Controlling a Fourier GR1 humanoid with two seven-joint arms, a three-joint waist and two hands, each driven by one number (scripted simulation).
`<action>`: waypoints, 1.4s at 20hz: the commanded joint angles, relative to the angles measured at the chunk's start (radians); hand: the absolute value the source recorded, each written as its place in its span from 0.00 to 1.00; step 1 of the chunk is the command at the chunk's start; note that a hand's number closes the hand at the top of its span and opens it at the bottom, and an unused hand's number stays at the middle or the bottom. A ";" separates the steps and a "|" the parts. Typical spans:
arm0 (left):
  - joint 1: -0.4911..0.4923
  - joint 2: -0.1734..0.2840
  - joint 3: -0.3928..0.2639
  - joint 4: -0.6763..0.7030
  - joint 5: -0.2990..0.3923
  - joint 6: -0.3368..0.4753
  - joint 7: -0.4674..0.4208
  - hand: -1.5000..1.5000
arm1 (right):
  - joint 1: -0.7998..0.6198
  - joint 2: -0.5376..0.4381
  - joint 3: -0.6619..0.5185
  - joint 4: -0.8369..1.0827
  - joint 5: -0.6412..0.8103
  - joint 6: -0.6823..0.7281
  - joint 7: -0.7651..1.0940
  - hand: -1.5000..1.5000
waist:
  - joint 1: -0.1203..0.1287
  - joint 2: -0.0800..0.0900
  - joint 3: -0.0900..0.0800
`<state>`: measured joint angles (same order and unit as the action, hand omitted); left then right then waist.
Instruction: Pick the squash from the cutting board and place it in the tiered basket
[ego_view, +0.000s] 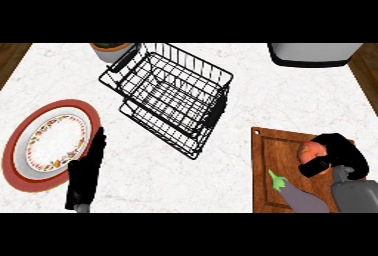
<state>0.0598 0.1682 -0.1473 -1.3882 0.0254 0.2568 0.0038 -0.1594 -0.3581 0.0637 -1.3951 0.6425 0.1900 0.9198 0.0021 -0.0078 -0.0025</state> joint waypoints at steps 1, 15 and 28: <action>-0.005 -0.038 -0.021 0.003 -0.034 0.025 0.031 0.50 | -0.012 0.022 0.051 0.065 0.075 -0.015 -0.054 1.00 | 0.002 0.008 0.003; 0.059 0.002 -0.009 -0.093 -0.030 0.002 0.064 0.50 | 0.128 0.353 0.668 -0.360 0.483 -0.113 0.306 1.00 | -0.003 0.000 0.002; 0.019 -0.017 0.012 -0.004 -0.021 -0.008 0.032 0.50 | -0.047 0.357 0.807 -0.919 0.800 -0.027 0.500 1.00 | -0.018 -0.006 -0.002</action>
<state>0.0831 0.1560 -0.1268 -1.4029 0.0082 0.2530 0.0143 -0.1026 -0.0162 0.8095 -2.1898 1.3289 0.0581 1.1801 -0.0196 -0.0155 -0.0005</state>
